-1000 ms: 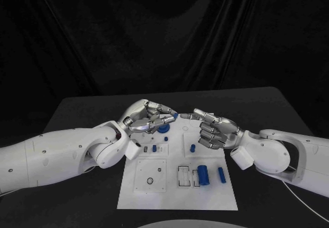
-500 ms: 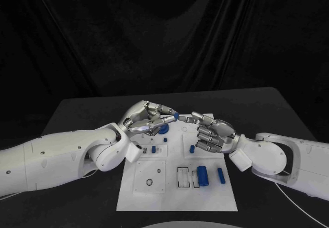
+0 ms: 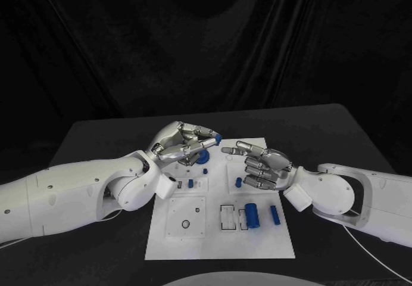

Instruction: Assemble the parts on the task board

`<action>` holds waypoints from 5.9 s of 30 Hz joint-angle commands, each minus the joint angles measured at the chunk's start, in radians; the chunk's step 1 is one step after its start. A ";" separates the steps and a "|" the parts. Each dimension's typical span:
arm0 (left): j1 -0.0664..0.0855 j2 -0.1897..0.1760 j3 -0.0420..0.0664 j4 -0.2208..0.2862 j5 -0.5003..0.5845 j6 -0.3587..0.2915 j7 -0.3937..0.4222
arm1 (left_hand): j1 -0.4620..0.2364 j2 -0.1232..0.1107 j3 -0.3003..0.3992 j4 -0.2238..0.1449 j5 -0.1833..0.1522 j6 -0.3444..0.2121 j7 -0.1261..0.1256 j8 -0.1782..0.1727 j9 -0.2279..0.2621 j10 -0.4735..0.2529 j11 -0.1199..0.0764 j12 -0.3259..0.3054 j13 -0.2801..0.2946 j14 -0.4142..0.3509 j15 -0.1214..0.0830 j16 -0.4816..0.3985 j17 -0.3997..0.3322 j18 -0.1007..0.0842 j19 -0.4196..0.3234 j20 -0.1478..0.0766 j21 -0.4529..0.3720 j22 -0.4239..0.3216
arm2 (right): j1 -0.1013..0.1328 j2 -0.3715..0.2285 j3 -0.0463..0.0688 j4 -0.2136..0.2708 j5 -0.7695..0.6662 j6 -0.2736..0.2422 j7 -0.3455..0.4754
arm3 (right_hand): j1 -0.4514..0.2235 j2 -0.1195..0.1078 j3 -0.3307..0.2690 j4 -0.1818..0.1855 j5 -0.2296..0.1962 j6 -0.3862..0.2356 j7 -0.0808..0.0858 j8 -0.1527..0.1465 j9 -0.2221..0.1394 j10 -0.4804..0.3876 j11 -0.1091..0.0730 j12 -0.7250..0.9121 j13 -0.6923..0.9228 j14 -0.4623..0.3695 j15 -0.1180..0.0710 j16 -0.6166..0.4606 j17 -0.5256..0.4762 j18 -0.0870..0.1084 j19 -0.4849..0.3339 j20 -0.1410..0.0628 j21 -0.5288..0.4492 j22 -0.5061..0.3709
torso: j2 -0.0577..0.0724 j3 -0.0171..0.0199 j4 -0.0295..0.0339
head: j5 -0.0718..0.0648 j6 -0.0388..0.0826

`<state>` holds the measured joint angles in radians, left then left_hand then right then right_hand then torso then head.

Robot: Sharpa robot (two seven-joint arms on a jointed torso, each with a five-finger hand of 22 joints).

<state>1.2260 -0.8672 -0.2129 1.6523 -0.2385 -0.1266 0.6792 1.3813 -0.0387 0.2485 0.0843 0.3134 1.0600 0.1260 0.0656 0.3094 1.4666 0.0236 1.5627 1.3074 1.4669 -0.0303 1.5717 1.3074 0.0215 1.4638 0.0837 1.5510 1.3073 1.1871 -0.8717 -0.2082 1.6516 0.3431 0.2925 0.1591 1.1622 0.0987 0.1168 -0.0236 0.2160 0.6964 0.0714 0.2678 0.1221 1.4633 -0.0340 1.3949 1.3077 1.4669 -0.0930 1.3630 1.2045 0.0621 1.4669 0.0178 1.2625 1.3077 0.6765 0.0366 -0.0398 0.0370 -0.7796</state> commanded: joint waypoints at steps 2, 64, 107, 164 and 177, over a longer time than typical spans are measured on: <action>0.002 0.004 0.001 0.001 0.021 0.028 0.031 | 0.005 0.010 -0.005 0.002 -0.006 0.022 -0.028 0.002 0.000 0.094 -0.004 -0.005 0.254 0.104 -0.001 -0.001 0.263 -0.014 0.088 -0.004 -0.006 0.254 | -0.004 0.010 0.000 -0.003 0.000 -0.005 -0.014 | 0.019 0.010 -0.001 -0.014 -0.018 -0.010 -0.002 0.026 0.007 0.023 0.001 0.001 0.038 0.044 -0.002 0.002 -0.002 0.003 0.013 -0.003 0.004 0.172 | 0.000 0.0001 -0.0009 | -0.001 -0.004; 0.000 0.041 0.001 -0.024 0.021 0.071 0.008 | 0.014 0.020 -0.011 -0.001 -0.013 0.012 -0.025 0.002 -0.005 0.087 -0.001 -0.014 0.247 0.104 0.002 -0.001 0.263 -0.011 0.080 -0.001 -0.016 0.250 | -0.005 0.063 0.001 -0.002 0.030 0.063 0.068 | 0.064 0.109 -0.028 -0.077 -0.067 -0.009 -0.027 0.281 0.088 0.022 -0.016 0.008 0.047 0.041 -0.014 -0.001 -0.010 0.010 -0.008 -0.011 -0.018 0.160 | 0.001 -0.0016 0.0016 | 0.000 -0.028; 0.000 0.041 0.001 -0.032 0.021 0.095 -0.026 | 0.019 0.028 -0.035 0.000 -0.083 -0.053 -0.002 -0.001 -0.026 0.058 0.019 -0.047 0.224 0.104 0.020 -0.001 0.263 -0.002 0.051 0.014 -0.051 0.237 | -0.005 0.053 0.001 0.011 0.006 -0.110 0.024 | 0.078 0.147 -0.032 -0.150 0.054 0.046 -0.049 0.422 0.136 0.014 -0.032 -0.005 0.033 0.038 -0.029 -0.019 -0.035 0.017 -0.029 -0.026 -0.053 0.142 | 0.001 -0.0012 0.0018 | 0.005 -0.047; 0.000 -0.049 0.000 -0.107 -0.151 -0.021 -0.059 | 0.080 0.058 -0.069 0.041 0.079 -0.128 0.018 0.012 -0.061 -0.114 0.038 -0.250 0.081 0.104 0.036 -0.001 0.263 0.027 -0.036 0.033 -0.157 0.200 | 0.194 -0.137 0.001 0.127 -0.938 -0.465 -0.077 | 0.057 0.040 0.078 -0.223 0.106 0.070 0.016 0.299 0.069 -0.005 0.029 -0.038 -0.022 0.039 0.018 -0.024 -0.066 0.016 -0.008 0.016 -0.031 0.134 | -0.002 -0.0033 0.0006 | 0.046 -0.030; 0.001 -0.086 0.000 -0.137 -0.568 -0.215 -0.085 | 0.066 0.021 -0.106 0.072 -0.089 -0.144 0.012 0.010 -0.073 -0.005 0.027 -0.126 0.163 0.104 0.027 -0.001 0.263 0.013 0.013 0.025 -0.103 0.219 | 0.270 -0.014 0.001 -0.065 -1.619 -0.469 -0.062 | 0.108 -0.044 0.055 -0.189 -0.038 0.096 -0.014 0.080 -0.029 0.005 -0.010 -0.030 -0.016 0.044 -0.012 0.006 -0.029 0.004 0.016 -0.011 0.020 0.158 | 0.004 -0.0091 0.0085 | 0.059 -0.030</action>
<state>1.2256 -0.9526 -0.2130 1.5170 -0.6469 -0.2489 0.5995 1.4563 -0.0146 0.1480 0.1519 0.2375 0.9200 0.1411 0.0752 0.2380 1.4552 0.0529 1.4329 1.3059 1.4634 0.0023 1.5717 1.3073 0.0380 1.4607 0.1123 1.4442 1.3073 1.4622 -0.8913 -0.2074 1.6017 -1.0380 -0.1649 0.0865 1.2617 0.0587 0.1711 -0.2178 0.1801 0.7893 0.0639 0.3520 0.0949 1.4601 -0.0311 1.3607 1.3470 1.4669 -0.1001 1.3641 1.1749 0.0782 1.4653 0.0125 1.2780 1.3074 0.6754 0.0311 -0.0353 0.0987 -0.8140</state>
